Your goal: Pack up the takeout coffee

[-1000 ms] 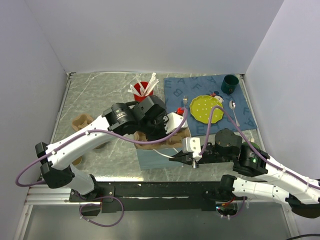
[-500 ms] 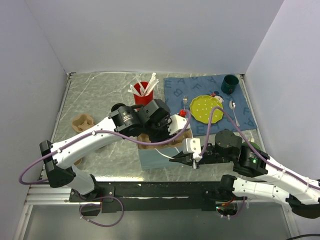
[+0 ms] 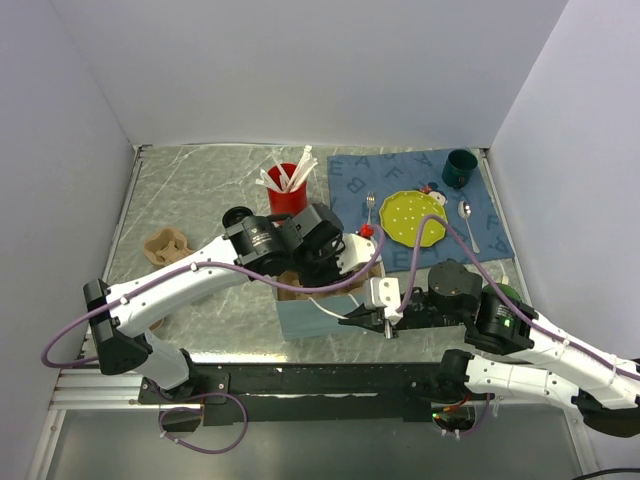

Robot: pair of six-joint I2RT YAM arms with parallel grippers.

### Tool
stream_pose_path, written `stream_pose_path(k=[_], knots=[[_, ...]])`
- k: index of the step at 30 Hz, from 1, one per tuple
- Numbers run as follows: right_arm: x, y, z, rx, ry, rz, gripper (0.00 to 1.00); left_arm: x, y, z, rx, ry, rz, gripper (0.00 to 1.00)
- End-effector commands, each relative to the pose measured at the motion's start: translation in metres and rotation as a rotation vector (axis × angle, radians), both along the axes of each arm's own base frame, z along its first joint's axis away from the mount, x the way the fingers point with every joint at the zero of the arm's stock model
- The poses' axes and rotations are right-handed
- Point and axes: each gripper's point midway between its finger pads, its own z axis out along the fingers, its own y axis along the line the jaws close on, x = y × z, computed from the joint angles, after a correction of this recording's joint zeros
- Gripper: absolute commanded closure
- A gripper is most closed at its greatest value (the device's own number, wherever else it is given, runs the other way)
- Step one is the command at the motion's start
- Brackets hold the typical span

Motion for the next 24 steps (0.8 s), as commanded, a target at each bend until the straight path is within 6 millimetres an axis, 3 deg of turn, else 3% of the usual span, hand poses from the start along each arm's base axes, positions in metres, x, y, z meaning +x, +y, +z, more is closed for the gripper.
stream_pose_path(k=[1, 5, 10, 13, 17, 21, 24], knots=[[0.004, 0.001, 0.007, 0.036, -0.02, -0.017, 1.0, -0.004, -0.003, -0.012, 0.021, 0.028, -0.005, 0.74], [0.007, 0.002, 0.006, 0.034, -0.021, -0.029, 0.96, 0.0, -0.005, -0.014, 0.038, 0.024, 0.012, 0.65], [0.008, 0.001, 0.004, 0.033, -0.024, -0.04, 0.91, 0.01, -0.003, 0.011, 0.013, -0.034, 0.047, 0.5], [0.01, 0.0, 0.005, 0.038, -0.025, -0.053, 0.79, 0.018, 0.003, 0.024, 0.018, -0.075, 0.091, 0.44], [0.011, -0.001, 0.01, 0.05, -0.02, -0.069, 0.7, 0.028, 0.005, 0.054, -0.051, -0.138, 0.164, 0.41], [0.013, -0.002, 0.019, 0.069, 0.0, -0.093, 0.69, 0.031, 0.002, 0.096, -0.207, -0.178, 0.208, 0.31], [0.014, -0.001, 0.023, 0.082, 0.03, -0.109, 0.65, 0.034, 0.006, 0.119, -0.292, -0.22, 0.244, 0.3]])
